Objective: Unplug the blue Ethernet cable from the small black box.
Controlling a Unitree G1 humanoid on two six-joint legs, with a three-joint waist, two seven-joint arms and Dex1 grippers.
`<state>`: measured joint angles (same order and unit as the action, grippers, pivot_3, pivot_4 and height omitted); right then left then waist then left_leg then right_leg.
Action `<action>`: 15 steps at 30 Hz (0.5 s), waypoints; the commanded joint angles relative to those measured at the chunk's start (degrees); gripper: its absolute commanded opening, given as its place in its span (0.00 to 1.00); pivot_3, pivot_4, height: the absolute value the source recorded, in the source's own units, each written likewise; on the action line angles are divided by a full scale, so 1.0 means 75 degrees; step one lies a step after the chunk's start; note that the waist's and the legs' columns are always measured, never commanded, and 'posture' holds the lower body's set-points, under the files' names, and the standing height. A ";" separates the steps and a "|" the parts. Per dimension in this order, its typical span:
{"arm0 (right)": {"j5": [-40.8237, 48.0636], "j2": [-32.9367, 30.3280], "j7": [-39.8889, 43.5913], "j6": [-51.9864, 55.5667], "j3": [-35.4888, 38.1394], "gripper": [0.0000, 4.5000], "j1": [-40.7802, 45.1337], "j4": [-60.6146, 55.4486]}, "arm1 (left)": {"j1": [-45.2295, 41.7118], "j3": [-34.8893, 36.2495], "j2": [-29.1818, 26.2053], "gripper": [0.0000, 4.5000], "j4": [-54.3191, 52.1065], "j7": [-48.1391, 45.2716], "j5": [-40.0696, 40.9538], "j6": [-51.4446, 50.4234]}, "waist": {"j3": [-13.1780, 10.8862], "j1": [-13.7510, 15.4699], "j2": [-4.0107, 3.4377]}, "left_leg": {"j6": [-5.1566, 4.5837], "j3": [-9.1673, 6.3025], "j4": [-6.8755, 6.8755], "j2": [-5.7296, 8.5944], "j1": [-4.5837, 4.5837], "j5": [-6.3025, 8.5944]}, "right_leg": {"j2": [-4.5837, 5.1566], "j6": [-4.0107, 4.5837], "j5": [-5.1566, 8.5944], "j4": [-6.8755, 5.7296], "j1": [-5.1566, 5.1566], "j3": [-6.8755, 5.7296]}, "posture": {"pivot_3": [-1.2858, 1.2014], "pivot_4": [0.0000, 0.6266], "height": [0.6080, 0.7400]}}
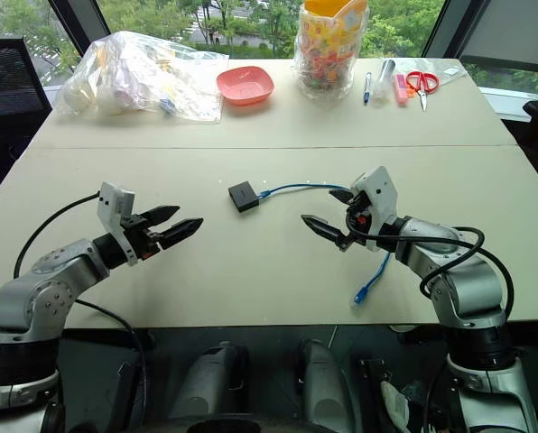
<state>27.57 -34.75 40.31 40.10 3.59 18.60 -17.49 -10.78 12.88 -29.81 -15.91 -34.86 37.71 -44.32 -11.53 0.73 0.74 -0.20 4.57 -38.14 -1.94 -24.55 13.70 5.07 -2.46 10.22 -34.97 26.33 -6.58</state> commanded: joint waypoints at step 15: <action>-0.0188 0.0087 -0.0028 -0.0468 -0.0144 1.00 0.0056 0.0045 | -0.0434 0.0157 -0.0160 1.00 0.0160 -0.0079 -0.0039 0.0374 | 0.0000 0.0002 0.0000 | 0.0000 0.0002 0.0000 0.0000 0.0000 0.0000 | 0.0000 0.0000 0.0000 0.0000 0.0000 0.0000 | 0.52 0.24 1.00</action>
<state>26.12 -34.55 40.12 38.27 2.29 18.61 -16.81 -12.82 14.19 -30.11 -14.21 -34.71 37.63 -42.89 -11.53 0.75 0.74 -0.20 4.58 -38.14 -1.94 -24.55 13.70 5.07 -2.46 10.22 -34.97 26.33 -6.58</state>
